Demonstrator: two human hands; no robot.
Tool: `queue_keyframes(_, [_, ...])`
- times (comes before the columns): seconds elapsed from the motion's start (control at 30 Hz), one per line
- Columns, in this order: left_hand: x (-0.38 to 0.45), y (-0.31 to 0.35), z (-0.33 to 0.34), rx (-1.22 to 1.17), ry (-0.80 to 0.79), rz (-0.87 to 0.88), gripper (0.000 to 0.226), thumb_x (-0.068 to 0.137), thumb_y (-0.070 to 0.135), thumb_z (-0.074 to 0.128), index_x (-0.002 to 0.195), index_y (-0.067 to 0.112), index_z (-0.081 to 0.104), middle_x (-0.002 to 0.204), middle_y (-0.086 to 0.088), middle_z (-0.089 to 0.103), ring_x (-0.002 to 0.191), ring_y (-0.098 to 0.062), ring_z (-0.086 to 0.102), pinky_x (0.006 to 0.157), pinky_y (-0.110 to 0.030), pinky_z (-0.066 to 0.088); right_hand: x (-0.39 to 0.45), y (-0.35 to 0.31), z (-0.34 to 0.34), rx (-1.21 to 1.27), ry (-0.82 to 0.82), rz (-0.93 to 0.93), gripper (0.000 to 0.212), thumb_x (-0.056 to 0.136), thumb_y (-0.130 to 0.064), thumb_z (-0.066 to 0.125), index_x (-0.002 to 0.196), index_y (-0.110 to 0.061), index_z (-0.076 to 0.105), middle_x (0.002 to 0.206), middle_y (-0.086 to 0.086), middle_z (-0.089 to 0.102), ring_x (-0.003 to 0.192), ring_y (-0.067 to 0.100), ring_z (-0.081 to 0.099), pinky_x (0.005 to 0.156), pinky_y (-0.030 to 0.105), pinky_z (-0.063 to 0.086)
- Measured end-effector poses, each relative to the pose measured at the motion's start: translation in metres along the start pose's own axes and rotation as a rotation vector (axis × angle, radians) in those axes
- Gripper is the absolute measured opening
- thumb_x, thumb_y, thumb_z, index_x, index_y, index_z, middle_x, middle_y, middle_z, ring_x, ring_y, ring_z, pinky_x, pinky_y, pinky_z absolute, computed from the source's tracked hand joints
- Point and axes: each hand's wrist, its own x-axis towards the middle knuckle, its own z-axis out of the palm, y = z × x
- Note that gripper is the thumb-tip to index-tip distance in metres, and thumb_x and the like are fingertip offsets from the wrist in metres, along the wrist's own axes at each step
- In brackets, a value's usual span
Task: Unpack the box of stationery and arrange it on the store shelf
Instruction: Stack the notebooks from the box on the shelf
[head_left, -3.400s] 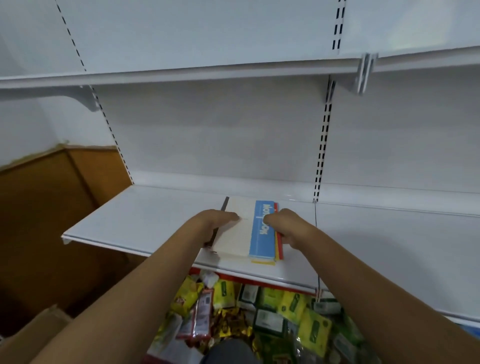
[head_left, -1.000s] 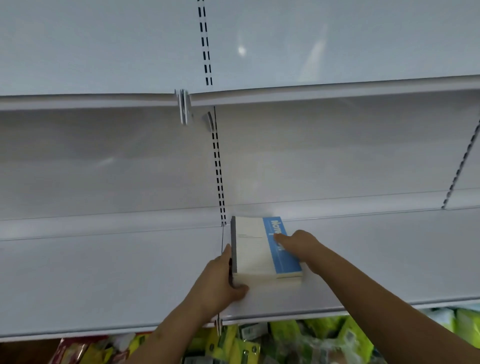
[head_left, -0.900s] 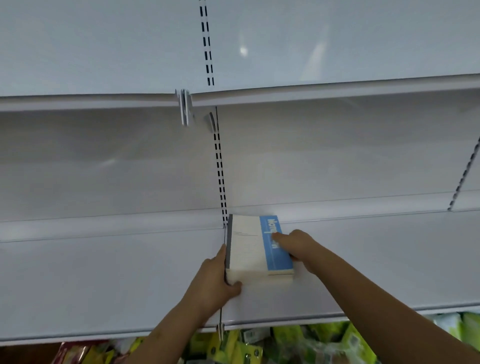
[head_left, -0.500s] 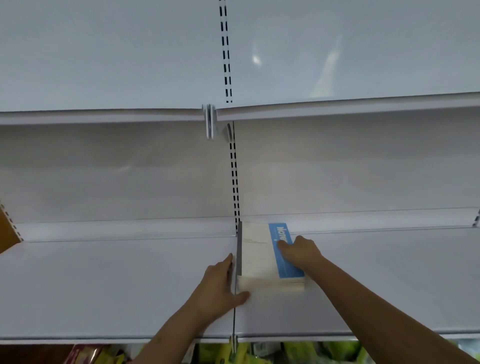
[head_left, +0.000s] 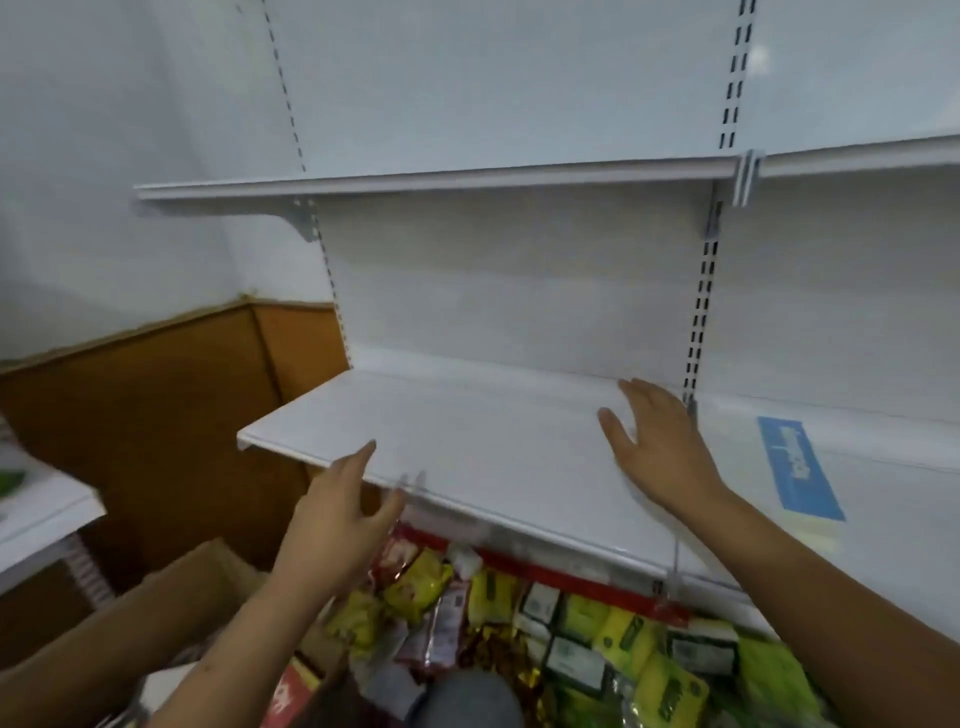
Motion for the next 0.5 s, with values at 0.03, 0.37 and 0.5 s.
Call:
queue_keyframes(0.03, [-0.015,-0.015,-0.017,0.006,0.044,-0.039,0.066,0.094,0.049,0.055,0.151,0.027,0.032,0.151,0.001,0.043,0.136,-0.019,0.041,0.109,-0.04,0.04,-0.005,-0.021,0.012,0.032,-0.023,-0.054,0.071,0.096,-0.059,0.028,0.15,-0.012,0.034,0.155,0.008,0.033,0.144,0.024,0.026,0.12,0.036,0.019])
queue_keyframes(0.37, [-0.22,-0.142,-0.126,0.147,0.466,-0.647,0.057,0.094,0.037,0.059,0.146,0.02,0.042,0.14,-0.003,0.053,0.128,-0.019,0.049,0.101,-0.039,0.047,-0.108,-0.207,0.114,0.431,-0.243,-0.256,0.065,0.093,-0.056,0.031,0.149,-0.021,0.036,0.155,0.003,0.035,0.141,0.022,0.032,0.114,0.041,0.027])
queue_keyframes(0.5, [-0.279,-0.172,-0.127,0.153,0.455,-0.78,0.059,0.092,0.047,0.052,0.145,0.022,0.043,0.136,0.0,0.055,0.124,-0.018,0.049,0.099,-0.039,0.049,-0.154,-0.244,0.155,0.452,-0.415,-0.276,0.063,0.094,-0.057,0.032,0.15,-0.027,0.031,0.156,0.003,0.033,0.14,0.023,0.035,0.108,0.041,0.034])
